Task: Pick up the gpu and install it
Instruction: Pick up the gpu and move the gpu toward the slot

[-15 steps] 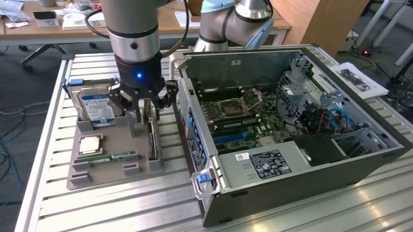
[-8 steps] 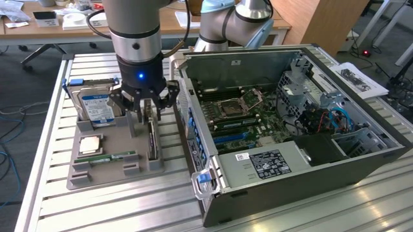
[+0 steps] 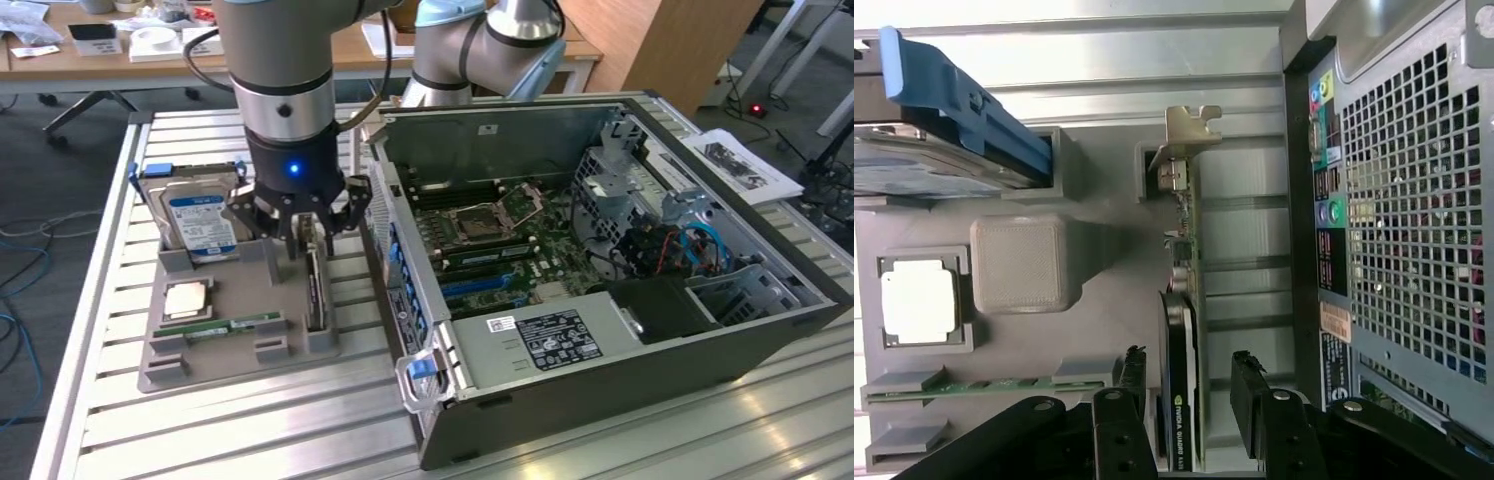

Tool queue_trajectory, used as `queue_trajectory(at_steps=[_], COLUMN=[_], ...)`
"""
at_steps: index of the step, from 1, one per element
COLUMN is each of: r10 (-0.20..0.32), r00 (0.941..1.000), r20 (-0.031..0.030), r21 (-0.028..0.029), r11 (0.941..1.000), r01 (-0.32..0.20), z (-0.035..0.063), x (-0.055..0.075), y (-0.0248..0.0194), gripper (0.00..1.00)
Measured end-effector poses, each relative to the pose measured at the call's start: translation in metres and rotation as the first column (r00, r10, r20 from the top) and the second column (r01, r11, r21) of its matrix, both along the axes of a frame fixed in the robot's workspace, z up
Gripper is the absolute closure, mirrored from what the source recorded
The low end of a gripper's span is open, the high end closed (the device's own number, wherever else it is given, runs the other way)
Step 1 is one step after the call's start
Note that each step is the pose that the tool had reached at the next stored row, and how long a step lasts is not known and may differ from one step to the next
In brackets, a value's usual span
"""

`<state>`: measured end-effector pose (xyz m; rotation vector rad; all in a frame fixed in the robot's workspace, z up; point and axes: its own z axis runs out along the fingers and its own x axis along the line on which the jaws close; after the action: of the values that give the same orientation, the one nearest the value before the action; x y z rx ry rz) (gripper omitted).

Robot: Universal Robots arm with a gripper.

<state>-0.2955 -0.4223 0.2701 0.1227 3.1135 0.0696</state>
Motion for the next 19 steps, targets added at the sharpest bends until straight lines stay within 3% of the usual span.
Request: queue_trajectory(at_steps=[19], r10=[0.0], r00=[1.0], r20=[-0.0002], r21=[-0.0002], r11=[1.0], r01=[0.0], z=[-0.0282], x=[0.0], y=[-0.0003], gripper=[0.53])
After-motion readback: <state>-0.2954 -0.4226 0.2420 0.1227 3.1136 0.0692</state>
